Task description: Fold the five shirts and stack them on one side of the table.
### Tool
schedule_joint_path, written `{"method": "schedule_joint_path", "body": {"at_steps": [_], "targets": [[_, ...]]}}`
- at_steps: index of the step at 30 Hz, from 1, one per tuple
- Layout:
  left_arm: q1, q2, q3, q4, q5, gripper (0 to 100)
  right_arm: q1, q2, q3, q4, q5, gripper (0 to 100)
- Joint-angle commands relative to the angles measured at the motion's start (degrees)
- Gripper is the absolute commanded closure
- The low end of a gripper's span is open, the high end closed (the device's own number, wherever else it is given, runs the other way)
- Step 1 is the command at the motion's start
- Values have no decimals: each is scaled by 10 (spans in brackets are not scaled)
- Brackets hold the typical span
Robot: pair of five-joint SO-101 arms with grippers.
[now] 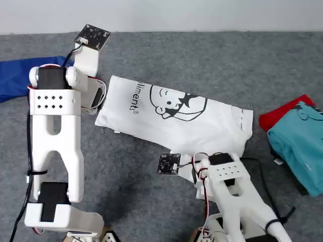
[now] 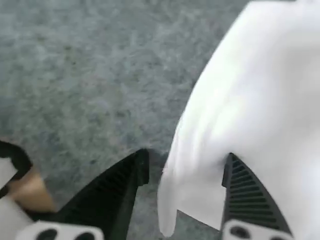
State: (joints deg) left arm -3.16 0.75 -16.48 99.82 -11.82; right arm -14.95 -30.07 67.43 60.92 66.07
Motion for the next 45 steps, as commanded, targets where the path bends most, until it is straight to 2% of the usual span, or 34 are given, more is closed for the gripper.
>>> {"method": "schedule_joint_path", "body": {"at_steps": [1, 4, 8, 10, 13, 18, 23, 28, 33, 40, 45], "targets": [[4, -25, 1, 1, -6, 903, 0, -5, 1, -29, -6, 752], [1, -25, 1, 1, -6, 903, 0, -5, 1, -31, -6, 803], [3, -25, 1, 1, -6, 903, 0, -5, -3, -31, -34, 998], [4, -25, 1, 1, -6, 903, 0, -7, -11, -30, -66, 961], [4, -25, 1, 1, -6, 903, 0, -6, -37, -31, -81, 992], [4, -25, 1, 1, -6, 903, 0, -6, -102, -31, -137, 989], [4, -25, 1, 1, -6, 903, 7, -6, -157, -30, -148, 989], [4, -25, 1, 1, -6, 903, 54, -5, -197, -39, -146, 989], [4, -24, 1, 1, -5, 903, 102, 6, -198, -110, -149, 989], [4, -24, 2, 1, -5, 903, 102, 104, -205, -193, -149, 987], [4, -24, 34, -3, -7, 903, 102, 182, -243, -273, -183, 957]]}}
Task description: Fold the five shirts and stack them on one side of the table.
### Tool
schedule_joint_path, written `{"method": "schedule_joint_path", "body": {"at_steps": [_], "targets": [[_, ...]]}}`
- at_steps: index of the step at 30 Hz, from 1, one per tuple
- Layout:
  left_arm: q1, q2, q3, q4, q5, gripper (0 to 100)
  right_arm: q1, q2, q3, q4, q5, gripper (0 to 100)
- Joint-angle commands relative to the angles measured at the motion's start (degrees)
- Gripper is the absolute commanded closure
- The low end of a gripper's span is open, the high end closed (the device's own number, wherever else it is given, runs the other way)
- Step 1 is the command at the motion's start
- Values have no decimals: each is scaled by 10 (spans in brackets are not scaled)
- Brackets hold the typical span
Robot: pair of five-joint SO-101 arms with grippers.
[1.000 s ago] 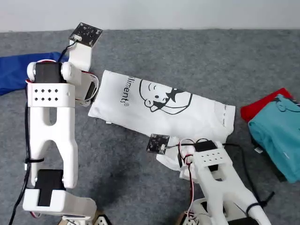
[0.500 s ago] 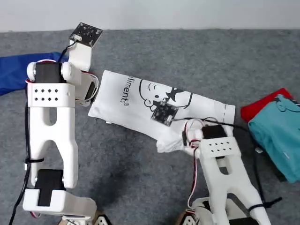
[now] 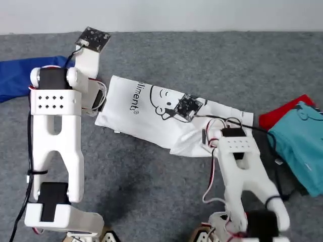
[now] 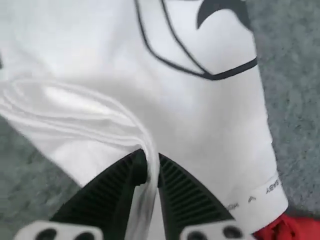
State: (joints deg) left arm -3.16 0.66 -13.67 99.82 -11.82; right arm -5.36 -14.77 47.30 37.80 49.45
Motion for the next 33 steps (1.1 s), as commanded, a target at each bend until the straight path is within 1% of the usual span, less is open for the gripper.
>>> {"method": "schedule_joint_path", "body": {"at_steps": [1, 4, 7, 12, 20, 21, 23, 29, 31, 33], "targets": [[4, -23, 8, -3, -7, 903, 6, 44, -53, -52, -18, 935], [4, -23, 10, -3, -8, 903, 6, 89, -91, -66, -18, 864], [4, -23, 10, -3, -8, 903, 8, 136, -127, -66, -17, 817], [4, -23, 10, -3, -8, 903, 10, 182, -167, -71, -16, 814], [4, -23, 10, -3, -8, 903, 10, 205, -269, -63, -18, 815], [4, -23, 10, -3, -8, 903, 10, 205, -276, -50, -18, 815], [4, -23, 10, -3, -8, 903, 3, 196, -292, 10, -18, 815], [4, -23, 10, -2, -8, 903, -61, 116, -302, 256, -17, 815], [4, -23, 10, -2, -8, 903, -86, 91, -287, 305, -16, 815], [4, -23, 10, -2, -8, 903, -108, 68, -267, 329, -19, 816]]}}
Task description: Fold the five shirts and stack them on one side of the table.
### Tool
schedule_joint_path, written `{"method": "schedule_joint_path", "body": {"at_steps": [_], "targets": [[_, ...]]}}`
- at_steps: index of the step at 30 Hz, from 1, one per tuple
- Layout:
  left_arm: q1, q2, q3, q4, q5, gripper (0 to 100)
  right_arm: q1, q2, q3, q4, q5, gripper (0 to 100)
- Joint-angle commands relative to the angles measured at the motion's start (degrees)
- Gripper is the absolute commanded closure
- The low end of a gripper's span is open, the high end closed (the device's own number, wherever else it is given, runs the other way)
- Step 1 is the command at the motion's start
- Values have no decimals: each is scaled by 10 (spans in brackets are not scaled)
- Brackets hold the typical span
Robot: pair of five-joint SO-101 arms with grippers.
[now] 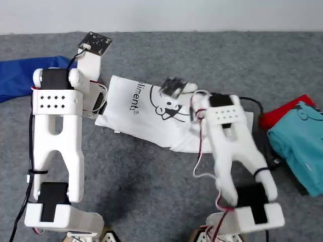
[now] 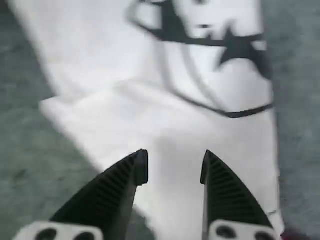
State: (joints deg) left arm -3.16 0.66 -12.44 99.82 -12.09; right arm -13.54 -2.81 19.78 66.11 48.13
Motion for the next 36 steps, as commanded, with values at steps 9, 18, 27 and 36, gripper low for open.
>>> {"method": "schedule_joint_path", "body": {"at_steps": [9, 18, 27, 36], "targets": [[4, -23, -2, 0, -5, 903, -115, -105, 111, 39, -7, 816], [5, -23, -1, 0, -5, 903, -101, -57, 214, -262, -6, 816], [5, -23, -1, 0, -5, 903, -53, 80, 116, -320, -54, 816], [4, -19, 64, -66, 25, 899, -56, 67, 7, -96, -55, 815]]}}
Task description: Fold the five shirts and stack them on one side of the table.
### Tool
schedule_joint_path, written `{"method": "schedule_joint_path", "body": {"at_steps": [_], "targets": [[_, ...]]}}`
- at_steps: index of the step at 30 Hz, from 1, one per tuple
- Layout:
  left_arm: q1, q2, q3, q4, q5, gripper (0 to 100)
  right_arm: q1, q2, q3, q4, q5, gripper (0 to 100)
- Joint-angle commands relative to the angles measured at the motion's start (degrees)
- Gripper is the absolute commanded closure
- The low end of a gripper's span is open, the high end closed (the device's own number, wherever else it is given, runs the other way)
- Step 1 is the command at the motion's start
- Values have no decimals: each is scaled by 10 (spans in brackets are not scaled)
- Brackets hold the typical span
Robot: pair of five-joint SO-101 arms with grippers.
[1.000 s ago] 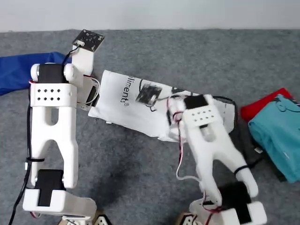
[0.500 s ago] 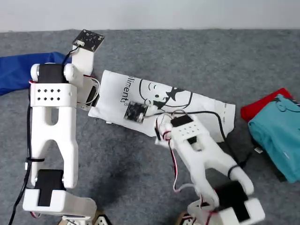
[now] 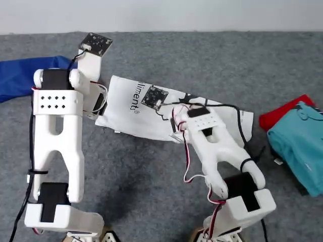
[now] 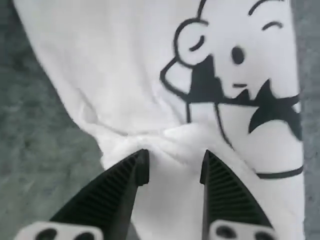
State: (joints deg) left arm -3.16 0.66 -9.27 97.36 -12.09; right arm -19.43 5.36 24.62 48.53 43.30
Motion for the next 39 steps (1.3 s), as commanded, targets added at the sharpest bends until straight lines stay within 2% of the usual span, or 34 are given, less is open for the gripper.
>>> {"method": "schedule_joint_path", "body": {"at_steps": [1, 6, 10, 16, 21, 23, 30, 36, 39], "targets": [[4, -12, 49, -62, 47, 898, 4, -23, -50, 107, -6, 815], [1, 91, 49, -143, 142, 878, 16, -99, -68, 195, -7, 815], [-6, 216, -47, -164, 208, 839, 35, -157, -61, 222, -7, 815], [-17, 405, -264, -73, 224, 840, 68, -201, -18, 225, -7, 815], [-29, 540, -465, 19, 225, 840, 72, -211, 4, 228, -7, 815], [-33, 583, -525, 33, 225, 841, 72, -211, 10, 228, -8, 815], [-43, 672, -554, 31, 225, 841, 72, -209, 11, 229, -39, 815], [-30, 673, -551, 32, 225, 844, 72, -211, 11, 229, -39, 815], [-4, 670, -553, 32, 225, 934, 73, -211, 11, 229, -39, 815]]}}
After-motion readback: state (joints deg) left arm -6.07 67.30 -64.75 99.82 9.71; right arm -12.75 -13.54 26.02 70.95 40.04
